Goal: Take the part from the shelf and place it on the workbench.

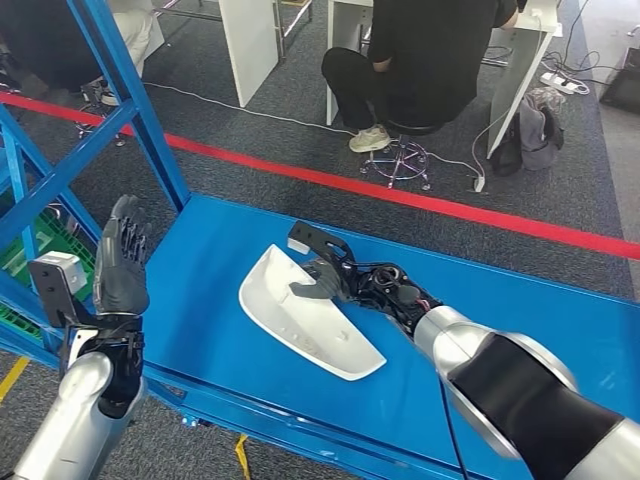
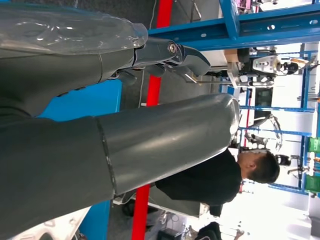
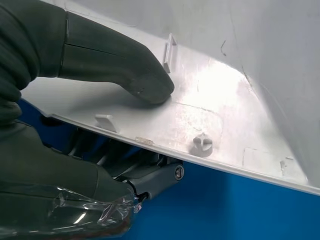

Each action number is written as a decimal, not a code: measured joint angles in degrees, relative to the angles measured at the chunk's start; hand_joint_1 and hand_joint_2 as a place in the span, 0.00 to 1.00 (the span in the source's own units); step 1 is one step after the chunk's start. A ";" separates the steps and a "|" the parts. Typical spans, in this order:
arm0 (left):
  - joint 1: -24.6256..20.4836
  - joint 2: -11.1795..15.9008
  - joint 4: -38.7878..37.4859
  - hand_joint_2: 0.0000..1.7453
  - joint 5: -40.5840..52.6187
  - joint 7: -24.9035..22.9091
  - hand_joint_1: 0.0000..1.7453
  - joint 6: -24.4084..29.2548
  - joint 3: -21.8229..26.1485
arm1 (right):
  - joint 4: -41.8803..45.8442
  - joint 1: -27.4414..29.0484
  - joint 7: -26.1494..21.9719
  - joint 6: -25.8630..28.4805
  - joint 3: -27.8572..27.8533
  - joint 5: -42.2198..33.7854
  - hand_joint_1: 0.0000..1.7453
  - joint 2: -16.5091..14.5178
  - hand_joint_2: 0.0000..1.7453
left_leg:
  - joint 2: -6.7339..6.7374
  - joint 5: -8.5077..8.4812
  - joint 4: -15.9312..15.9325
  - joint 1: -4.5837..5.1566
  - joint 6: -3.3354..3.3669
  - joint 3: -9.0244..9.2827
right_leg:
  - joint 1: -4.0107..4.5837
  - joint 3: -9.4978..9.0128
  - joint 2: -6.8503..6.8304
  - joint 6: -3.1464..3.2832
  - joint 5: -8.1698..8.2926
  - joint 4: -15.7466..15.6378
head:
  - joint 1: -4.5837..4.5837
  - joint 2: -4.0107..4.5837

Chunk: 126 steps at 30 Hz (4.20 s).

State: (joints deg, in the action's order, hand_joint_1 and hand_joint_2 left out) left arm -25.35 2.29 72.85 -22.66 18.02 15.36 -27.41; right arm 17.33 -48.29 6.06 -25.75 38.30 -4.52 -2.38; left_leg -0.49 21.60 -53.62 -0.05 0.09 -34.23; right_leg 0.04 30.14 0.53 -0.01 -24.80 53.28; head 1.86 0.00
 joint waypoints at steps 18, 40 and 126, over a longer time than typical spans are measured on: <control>2.62 1.67 1.84 0.00 1.13 0.16 0.00 1.50 0.06 | -0.06 2.14 -11.44 -1.68 -5.84 -18.20 1.00 0.57 1.00 | -0.05 0.02 0.00 0.01 -0.01 -0.06 | 0.00 0.00 -0.04 0.01 -0.02 0.02 | -0.03 0.00; 5.05 3.10 4.01 0.00 3.29 -0.26 0.00 -0.80 2.11 | 18.81 8.98 -15.57 -11.65 -13.89 -39.14 1.00 3.60 1.00 | -0.06 0.12 0.00 0.01 -0.03 -0.13 | 0.00 0.10 -0.04 0.01 -0.13 0.03 | -0.05 0.01; 5.45 -0.32 5.22 1.00 11.85 4.58 0.00 -4.56 3.61 | 80.08 19.95 -7.81 9.93 -18.61 -21.70 1.00 8.42 1.00 | -0.05 0.19 0.02 0.02 0.00 -0.17 | 0.00 0.13 -0.04 -0.02 -0.19 0.02 | -0.03 0.00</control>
State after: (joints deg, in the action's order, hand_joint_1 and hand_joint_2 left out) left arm -19.90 1.97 78.07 -10.81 22.60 10.80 -23.80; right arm 97.42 -28.34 -1.75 -15.82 19.69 -26.23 6.03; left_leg -0.54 21.78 -53.60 -0.03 0.09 -34.40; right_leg 0.04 30.27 0.49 -0.03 -24.99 53.30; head 1.84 0.00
